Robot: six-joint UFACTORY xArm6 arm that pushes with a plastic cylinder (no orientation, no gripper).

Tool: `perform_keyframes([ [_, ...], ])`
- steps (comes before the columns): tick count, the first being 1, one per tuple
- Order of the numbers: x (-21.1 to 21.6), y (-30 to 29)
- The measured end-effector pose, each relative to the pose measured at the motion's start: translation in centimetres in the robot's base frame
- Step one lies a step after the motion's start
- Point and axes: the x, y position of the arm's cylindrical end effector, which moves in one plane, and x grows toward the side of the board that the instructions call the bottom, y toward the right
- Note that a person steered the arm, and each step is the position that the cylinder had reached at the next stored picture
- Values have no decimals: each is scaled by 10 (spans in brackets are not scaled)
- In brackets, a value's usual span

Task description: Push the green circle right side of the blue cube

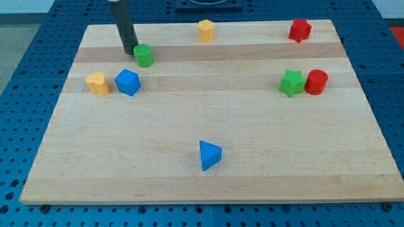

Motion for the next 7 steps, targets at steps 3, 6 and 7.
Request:
perform_keyframes([
  [3, 12, 54],
  [6, 18, 77],
  [7, 27, 82],
])
